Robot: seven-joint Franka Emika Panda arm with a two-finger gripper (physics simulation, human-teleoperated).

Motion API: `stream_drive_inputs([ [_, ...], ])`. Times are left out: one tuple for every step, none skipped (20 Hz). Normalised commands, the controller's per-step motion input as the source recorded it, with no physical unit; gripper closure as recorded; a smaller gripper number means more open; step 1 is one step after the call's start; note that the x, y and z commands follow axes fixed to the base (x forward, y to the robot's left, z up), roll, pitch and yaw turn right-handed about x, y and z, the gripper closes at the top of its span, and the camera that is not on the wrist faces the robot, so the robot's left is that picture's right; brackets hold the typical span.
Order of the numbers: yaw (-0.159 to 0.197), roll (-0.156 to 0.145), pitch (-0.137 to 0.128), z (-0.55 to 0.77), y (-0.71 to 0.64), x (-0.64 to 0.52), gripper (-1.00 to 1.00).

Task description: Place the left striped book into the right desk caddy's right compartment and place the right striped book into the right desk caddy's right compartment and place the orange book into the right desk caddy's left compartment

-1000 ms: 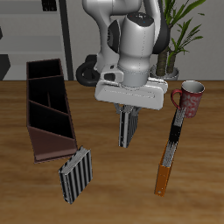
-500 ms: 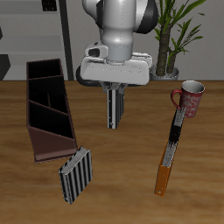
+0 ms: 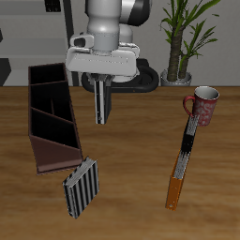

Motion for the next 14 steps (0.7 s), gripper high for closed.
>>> stream_drive_inputs([
  [0.085, -0.065, -0.117, 0.14, -0.49, -0.88, 1.0],
  [-0.013, -0.008, -0.016, 0.11, -0.52, -0.84, 1.0],
  [0.01, -0.012, -0.04, 0.17, -0.37, -0.88, 1.0],
  [0.043, -0.014, -0.063, 0.15, -0.29, -0.68, 1.0],
  [0.065, -0.086, -0.044, 0.24, -0.55, -1.27, 1.0],
  [0.024, -0.014, -0.079, 0.15, -0.31, -0.89, 1.0],
  [-0.008, -0.016, 0.031, 0.0, -0.19, -0.44, 1.0],
  [-0.001, 0.015, -0.018, 0.13, -0.15, -0.87, 1.0],
  [0.0, 0.0, 0.0, -0.01, 0.01, -0.01, 1.0],
  [0.029, 0.005, -0.04, 0.16, -0.12, -0.83, 1.0],
  [0.009, 0.063, -0.047, 0.4, -0.13, -1.77, 1.0],
  [0.0, 0.0, 0.0, 0.0, 0.0, 0.0, 1.0],
  [0.04, 0.069, -0.082, 0.21, -0.01, -0.8, 1.0],
  [0.043, 0.03, -0.072, 0.16, -0.08, -0.73, 1.0],
])
